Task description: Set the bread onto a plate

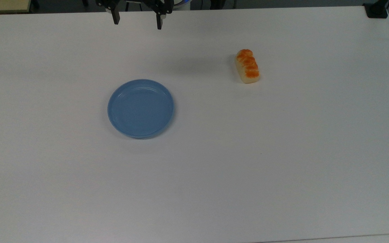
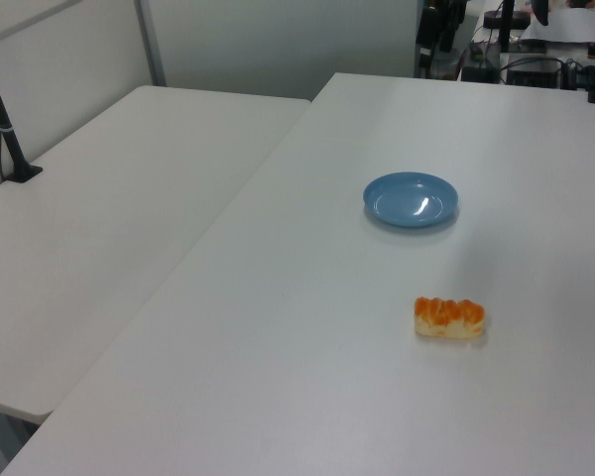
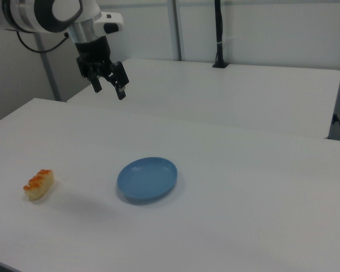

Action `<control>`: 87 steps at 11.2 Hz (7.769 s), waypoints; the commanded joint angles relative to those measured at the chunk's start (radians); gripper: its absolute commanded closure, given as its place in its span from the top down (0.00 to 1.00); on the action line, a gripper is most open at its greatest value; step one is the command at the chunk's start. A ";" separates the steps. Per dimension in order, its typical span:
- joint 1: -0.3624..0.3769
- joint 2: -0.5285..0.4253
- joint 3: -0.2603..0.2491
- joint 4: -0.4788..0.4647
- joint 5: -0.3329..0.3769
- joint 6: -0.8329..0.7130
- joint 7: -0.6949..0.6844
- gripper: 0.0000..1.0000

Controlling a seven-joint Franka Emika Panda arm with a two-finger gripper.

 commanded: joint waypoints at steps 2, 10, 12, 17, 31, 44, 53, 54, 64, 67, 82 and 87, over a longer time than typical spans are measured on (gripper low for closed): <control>0.022 -0.023 0.050 -0.022 -0.016 -0.071 -0.001 1.00; 0.021 -0.023 0.052 -0.023 -0.007 -0.079 0.000 1.00; 0.018 -0.023 0.052 -0.022 -0.005 -0.079 0.000 1.00; 0.018 -0.020 0.052 -0.023 -0.002 -0.076 0.003 1.00; 0.022 -0.121 0.291 -0.391 0.110 0.132 0.006 1.00; 0.059 0.086 0.506 -0.582 -0.029 0.577 0.331 1.00; 0.082 0.180 0.506 -0.582 -0.174 0.585 0.402 0.71; 0.082 0.181 0.506 -0.580 -0.191 0.584 0.407 0.64; -0.114 0.144 0.495 -0.302 -0.188 0.374 0.355 0.40; -0.170 0.155 0.465 -0.148 -0.177 0.187 0.278 0.40; -0.211 0.312 0.228 -0.149 -0.177 0.310 0.080 0.40; -0.206 0.355 0.228 -0.183 -0.183 0.416 0.109 0.38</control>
